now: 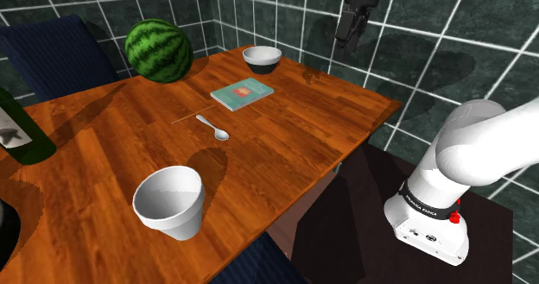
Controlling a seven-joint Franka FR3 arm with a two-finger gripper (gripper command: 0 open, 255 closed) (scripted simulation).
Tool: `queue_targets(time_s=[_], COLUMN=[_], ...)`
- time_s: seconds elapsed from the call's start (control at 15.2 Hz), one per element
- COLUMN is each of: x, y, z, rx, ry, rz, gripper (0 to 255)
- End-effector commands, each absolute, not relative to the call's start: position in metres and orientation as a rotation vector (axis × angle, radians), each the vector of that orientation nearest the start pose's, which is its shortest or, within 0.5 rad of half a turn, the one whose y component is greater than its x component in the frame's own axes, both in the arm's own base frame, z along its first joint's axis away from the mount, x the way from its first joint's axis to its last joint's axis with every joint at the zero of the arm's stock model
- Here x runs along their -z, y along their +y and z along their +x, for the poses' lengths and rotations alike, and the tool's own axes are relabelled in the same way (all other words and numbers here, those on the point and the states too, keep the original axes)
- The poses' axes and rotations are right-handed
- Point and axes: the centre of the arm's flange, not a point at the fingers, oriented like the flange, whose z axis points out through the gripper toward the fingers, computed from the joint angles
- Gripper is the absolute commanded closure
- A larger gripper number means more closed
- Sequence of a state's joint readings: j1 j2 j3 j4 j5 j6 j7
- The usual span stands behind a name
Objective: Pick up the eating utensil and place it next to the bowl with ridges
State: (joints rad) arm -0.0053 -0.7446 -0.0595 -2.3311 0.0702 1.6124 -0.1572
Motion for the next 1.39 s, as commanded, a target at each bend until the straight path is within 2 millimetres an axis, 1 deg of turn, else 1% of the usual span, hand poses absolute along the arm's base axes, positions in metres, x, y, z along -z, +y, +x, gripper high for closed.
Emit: queue_targets(time_s=[0.0, 0.66, 1.32], x=[-0.593, -0.536, -0.475], y=[-0.019, 0.052, 0.119], z=[0.322, 0.423, 0.525], rx=[0.055, -0.019, -0.092], ry=[-0.160, -0.080, -0.001], rz=[-3.030, -3.019, -3.005], gripper=[0, 0, 0])
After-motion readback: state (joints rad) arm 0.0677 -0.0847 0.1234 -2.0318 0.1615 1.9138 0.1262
